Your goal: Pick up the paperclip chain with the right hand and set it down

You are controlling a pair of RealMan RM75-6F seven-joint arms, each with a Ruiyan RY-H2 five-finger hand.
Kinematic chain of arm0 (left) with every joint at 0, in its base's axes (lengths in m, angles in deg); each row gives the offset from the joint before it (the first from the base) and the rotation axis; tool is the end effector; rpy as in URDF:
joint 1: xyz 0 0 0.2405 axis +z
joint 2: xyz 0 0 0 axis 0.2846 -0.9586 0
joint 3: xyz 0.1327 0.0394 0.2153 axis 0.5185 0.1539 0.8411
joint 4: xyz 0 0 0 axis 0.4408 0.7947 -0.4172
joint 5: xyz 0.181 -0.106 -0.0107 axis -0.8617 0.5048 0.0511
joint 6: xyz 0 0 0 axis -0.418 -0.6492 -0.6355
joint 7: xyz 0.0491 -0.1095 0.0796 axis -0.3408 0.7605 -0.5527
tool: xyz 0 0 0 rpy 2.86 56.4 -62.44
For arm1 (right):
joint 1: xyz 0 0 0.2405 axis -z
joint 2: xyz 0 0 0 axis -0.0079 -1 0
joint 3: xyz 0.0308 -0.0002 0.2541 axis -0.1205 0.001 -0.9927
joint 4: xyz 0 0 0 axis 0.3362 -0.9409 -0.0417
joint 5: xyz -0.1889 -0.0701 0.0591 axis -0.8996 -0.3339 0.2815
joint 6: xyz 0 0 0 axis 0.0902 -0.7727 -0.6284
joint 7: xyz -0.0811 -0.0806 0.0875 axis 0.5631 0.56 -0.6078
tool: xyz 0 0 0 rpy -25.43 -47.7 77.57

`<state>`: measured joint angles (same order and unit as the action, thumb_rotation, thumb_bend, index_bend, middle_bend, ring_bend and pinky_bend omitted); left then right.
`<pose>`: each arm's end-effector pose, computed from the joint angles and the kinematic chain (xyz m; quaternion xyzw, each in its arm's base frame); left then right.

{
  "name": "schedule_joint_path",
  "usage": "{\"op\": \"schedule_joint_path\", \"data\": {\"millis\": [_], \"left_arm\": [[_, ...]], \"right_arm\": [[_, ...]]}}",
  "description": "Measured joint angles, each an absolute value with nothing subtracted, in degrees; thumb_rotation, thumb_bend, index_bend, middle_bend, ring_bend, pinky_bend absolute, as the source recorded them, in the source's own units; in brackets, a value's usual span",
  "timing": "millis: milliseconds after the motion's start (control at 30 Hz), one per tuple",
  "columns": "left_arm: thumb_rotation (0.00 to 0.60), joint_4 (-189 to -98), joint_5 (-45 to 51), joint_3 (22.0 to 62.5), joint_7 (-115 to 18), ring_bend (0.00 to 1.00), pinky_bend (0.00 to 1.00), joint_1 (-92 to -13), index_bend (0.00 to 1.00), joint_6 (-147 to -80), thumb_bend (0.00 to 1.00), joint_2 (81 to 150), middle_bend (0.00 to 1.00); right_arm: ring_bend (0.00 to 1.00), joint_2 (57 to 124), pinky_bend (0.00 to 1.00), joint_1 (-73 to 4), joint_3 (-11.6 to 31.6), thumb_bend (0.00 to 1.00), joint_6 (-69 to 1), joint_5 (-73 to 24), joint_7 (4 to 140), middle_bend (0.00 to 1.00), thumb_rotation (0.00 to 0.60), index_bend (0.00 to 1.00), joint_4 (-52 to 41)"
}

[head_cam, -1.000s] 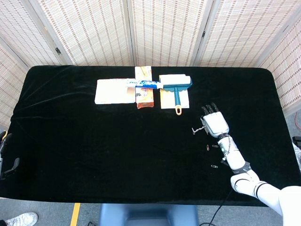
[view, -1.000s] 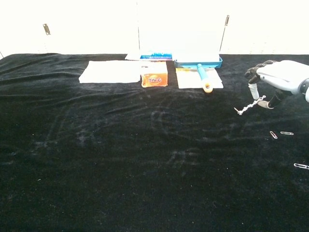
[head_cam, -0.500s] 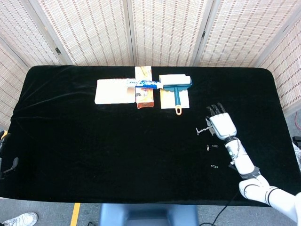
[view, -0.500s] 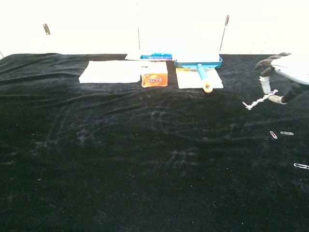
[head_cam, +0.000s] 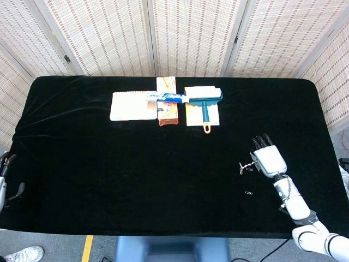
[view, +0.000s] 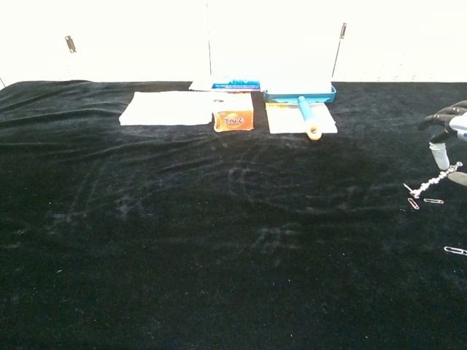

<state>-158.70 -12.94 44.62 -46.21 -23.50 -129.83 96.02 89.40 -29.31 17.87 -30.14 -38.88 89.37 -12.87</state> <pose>-0.3405 0.2042 0.1797 -0.5619 -0.4005 -0.3531 0.6318 -0.3028 -0.3178 0.0501 0.7553 -0.2787 0.2383 0.5432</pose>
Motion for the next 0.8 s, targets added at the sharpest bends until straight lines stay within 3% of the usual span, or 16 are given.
{"op": "schedule_joint_path", "data": {"millis": [800], "left_arm": [[0.6,-158.75,-12.92,44.77,-47.45,0.0,0.0,-23.64,0.0,-129.53,0.49,96.42,0.02]], "right_arm": [[0.08,88.12,0.0,-27.3,16.77,0.39,-31.43,-38.62,87.45,0.17,0.6,0.94,-13.48]]}}
